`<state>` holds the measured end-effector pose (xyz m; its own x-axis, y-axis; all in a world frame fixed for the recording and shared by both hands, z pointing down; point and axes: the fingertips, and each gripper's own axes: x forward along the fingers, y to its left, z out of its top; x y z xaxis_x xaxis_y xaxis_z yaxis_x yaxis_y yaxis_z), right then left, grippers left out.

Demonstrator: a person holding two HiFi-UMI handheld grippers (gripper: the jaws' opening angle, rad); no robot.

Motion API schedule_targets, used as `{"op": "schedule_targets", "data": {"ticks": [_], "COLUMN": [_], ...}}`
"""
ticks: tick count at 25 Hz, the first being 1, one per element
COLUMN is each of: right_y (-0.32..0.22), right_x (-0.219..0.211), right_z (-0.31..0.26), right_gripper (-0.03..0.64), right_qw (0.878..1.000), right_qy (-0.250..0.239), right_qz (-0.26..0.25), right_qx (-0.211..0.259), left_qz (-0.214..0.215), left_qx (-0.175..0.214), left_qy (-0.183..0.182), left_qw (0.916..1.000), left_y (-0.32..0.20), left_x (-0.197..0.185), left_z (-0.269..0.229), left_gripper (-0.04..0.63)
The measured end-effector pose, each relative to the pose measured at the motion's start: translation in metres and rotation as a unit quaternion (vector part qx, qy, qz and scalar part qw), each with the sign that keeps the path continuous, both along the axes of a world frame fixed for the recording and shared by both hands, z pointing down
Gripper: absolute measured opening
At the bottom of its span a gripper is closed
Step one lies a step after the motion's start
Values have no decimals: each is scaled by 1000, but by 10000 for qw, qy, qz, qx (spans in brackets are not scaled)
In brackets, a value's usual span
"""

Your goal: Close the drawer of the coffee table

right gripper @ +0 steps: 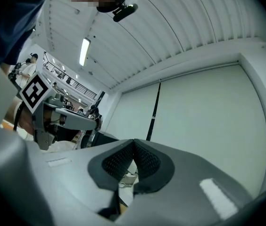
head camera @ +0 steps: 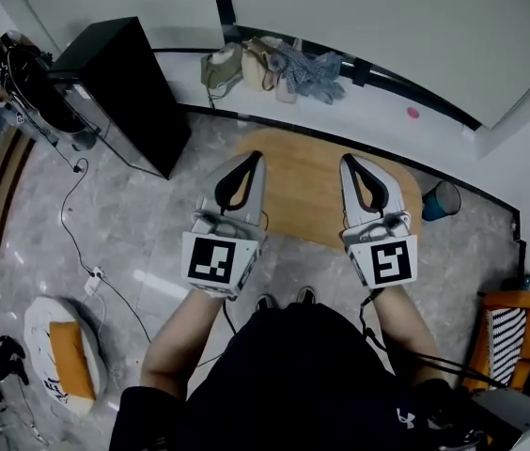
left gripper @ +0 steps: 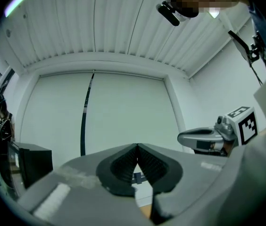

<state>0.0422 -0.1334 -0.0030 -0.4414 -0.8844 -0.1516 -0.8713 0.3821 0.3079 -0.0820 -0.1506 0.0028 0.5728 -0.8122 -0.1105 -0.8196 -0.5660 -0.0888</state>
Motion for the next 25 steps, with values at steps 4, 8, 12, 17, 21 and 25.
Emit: {"op": "schedule_targets", "data": {"ticks": [4, 8, 12, 17, 21, 25], "right_y": [3, 11, 12, 11, 13, 11], "right_x": [1, -1, 0, -3, -6, -6], "right_z": [3, 5, 5, 3, 2, -1], "right_gripper": [2, 2, 2, 2, 2, 0], "right_qw": [9999, 9998, 9997, 9996, 9996, 9995], "right_qy": [-62, -134, -164, -221, -220, -215], "right_qz": [41, 26, 30, -13, -66, -93], "right_qx": [-132, -147, -168, -172, -180, -195], "left_qz": [-86, -66, -46, -6, -11, -37], "left_qx": [-27, -70, -108, -96, -66, -86], "left_qy": [55, 104, 103, 80, 95, 108], "left_qw": [9999, 9999, 9999, 9999, 9999, 9999], "left_y": [4, 10, 12, 14, 16, 14], "left_x": [-6, -10, -11, -11, -13, -13], "left_z": [-2, -1, 1, 0, -2, -3], "left_gripper": [3, 3, 3, 3, 3, 3]}}
